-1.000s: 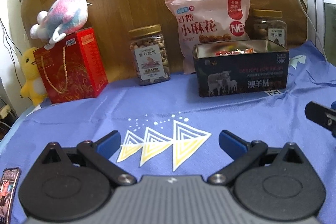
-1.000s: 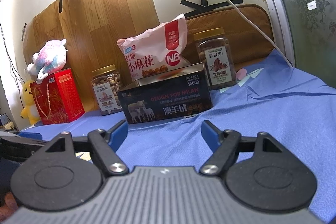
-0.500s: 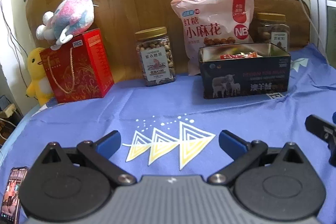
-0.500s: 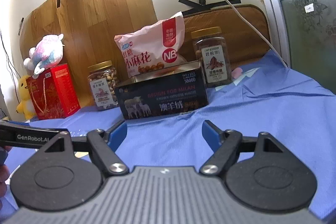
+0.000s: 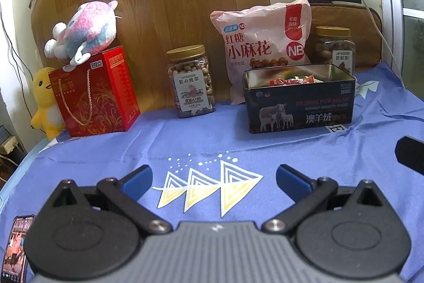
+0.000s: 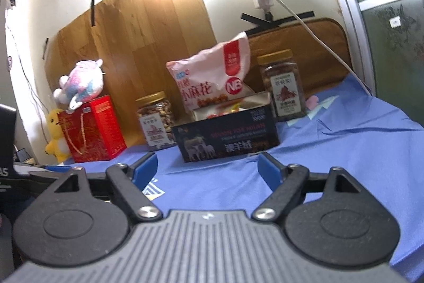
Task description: Organize snacks
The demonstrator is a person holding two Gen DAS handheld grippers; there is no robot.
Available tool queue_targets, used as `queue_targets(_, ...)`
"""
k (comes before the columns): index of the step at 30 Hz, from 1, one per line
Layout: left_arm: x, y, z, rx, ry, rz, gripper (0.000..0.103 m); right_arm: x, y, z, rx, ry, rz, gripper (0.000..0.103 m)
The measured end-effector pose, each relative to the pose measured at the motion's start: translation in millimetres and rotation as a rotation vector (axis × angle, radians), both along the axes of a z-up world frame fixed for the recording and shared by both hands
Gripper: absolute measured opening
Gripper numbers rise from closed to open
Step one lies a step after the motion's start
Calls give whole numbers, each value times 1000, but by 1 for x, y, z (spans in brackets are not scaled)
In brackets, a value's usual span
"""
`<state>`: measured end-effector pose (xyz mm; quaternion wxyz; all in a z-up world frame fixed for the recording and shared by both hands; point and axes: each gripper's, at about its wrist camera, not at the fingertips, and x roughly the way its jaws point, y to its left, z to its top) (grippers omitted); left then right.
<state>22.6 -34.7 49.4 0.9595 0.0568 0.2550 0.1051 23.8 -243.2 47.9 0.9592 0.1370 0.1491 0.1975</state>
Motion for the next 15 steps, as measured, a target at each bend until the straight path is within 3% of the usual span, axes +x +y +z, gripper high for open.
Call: queue_targets(15,-3,-1,-3,6,29,1,103,-6,1,1,2,-12,11,86)
